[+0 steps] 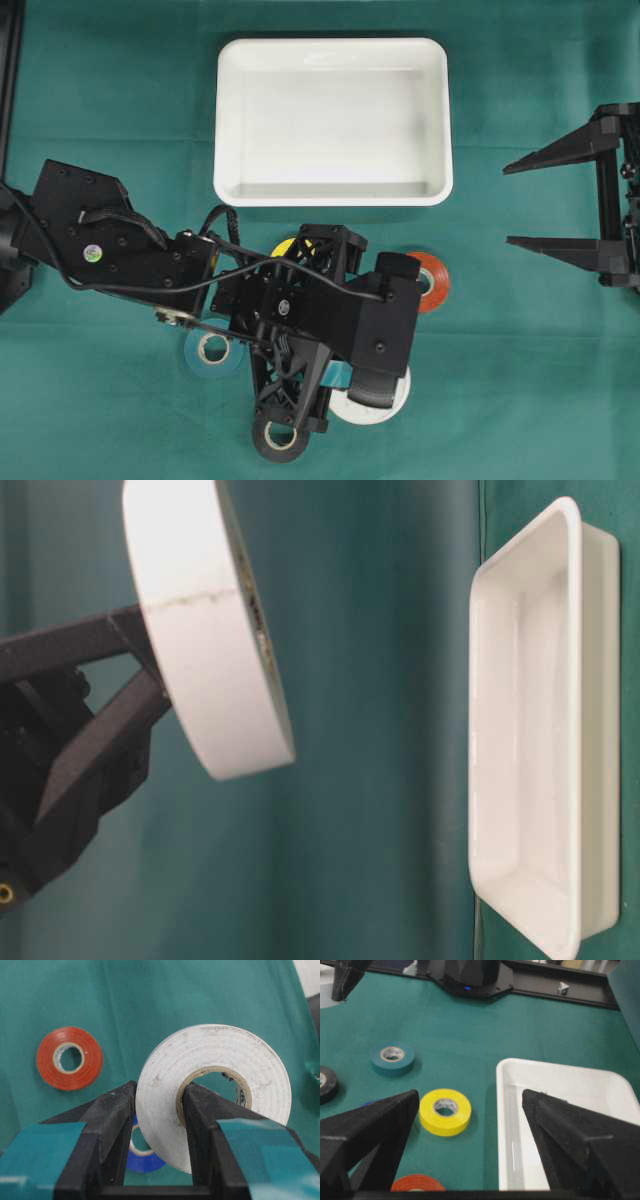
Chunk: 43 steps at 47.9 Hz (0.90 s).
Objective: Pick up the tape from a random location and place it into the white case.
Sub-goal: 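Lift the white tape roll with the left gripper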
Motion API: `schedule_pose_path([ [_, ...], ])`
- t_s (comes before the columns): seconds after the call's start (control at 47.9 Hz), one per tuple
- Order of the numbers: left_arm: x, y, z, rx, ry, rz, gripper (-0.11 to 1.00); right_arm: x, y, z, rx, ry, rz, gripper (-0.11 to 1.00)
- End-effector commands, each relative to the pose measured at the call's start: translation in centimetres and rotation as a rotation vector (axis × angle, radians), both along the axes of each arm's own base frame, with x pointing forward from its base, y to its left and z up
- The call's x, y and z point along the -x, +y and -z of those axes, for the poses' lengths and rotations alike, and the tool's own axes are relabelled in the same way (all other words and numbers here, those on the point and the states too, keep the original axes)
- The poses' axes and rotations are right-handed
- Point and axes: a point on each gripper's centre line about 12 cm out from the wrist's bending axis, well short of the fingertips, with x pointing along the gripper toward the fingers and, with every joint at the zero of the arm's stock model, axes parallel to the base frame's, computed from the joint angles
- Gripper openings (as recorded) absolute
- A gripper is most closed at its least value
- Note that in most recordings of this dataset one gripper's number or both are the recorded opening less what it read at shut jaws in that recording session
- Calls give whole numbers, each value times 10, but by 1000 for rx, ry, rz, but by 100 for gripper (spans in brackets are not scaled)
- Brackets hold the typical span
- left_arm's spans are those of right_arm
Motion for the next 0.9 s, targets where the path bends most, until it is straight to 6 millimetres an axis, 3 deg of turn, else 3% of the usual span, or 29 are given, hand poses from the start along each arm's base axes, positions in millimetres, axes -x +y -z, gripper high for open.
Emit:
schedule_pose_path([
  [0.0,3,4,-28,14,-68,-6,25,-3,0,-9,-3,-22,1,92],
  [0.271,-1,38,-28,9,-67,-79,25,-3,0,-9,-1,-21,0,92],
  [0.876,6,166,-29,-5,-19,-366,25,-2,0,-6,2,2,1,92],
])
